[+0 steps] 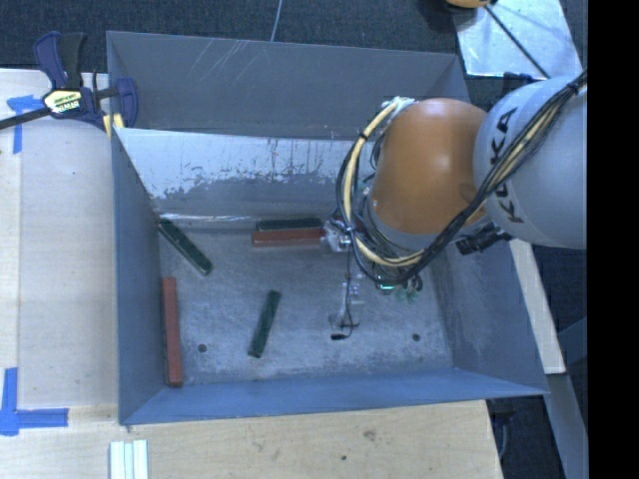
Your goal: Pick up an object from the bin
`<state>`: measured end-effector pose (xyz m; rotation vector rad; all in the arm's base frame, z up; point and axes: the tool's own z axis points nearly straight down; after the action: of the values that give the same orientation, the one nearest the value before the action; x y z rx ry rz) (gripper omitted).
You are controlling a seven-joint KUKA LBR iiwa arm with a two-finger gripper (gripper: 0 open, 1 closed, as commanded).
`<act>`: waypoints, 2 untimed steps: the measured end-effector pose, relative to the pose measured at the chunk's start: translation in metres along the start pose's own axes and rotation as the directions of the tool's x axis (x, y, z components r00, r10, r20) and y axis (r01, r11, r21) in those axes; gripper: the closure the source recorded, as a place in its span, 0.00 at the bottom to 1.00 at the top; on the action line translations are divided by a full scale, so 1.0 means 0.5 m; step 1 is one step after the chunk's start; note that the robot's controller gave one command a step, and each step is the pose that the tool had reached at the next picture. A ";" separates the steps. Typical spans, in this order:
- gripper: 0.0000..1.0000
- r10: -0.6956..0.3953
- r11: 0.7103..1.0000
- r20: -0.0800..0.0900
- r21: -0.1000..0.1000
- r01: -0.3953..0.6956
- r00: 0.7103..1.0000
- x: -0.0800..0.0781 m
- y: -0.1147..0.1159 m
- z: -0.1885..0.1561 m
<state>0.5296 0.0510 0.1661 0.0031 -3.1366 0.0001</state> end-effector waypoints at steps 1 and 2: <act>0.00 0.001 1.000 0.008 -0.001 -0.001 1.000 -0.004 0.000 -0.008; 0.00 -0.064 0.998 0.013 0.001 0.064 0.998 -0.011 0.015 0.020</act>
Offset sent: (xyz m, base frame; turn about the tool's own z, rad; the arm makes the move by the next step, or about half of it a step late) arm 0.0130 0.0541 -0.0961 -0.3984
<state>0.5350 0.0585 0.1561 0.1044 -3.1480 0.0014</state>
